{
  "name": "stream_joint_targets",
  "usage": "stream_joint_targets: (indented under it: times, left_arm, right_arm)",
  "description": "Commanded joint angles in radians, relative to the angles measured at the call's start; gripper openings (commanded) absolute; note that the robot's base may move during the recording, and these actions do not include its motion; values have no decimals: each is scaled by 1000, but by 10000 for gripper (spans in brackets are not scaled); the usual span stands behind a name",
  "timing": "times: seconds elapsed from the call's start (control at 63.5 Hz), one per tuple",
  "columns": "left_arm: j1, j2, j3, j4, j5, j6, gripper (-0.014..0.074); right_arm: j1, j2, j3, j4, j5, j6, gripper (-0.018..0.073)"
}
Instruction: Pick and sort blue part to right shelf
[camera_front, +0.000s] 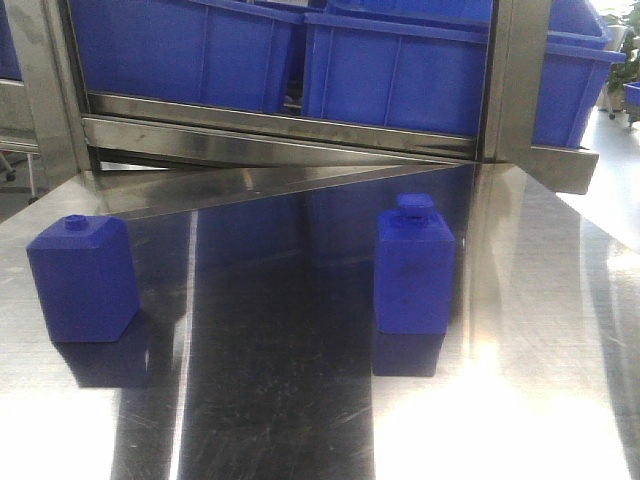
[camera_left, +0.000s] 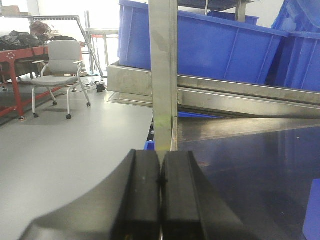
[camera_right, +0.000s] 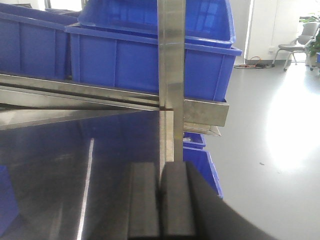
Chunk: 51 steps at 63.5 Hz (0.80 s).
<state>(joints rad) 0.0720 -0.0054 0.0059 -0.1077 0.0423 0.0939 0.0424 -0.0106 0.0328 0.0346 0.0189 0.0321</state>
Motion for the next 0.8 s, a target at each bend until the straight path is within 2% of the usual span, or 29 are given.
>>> stream_joint_targets:
  times: [0.0, 0.788]
  left_arm:
    - [-7, -24, 25, 0, -81, -4, 132]
    - [-7, -24, 25, 0, -81, -4, 132]
  right_arm:
    - [0, -22, -24, -2, -91, -1, 54]
    - [0, -22, -24, -2, -84, -1, 54]
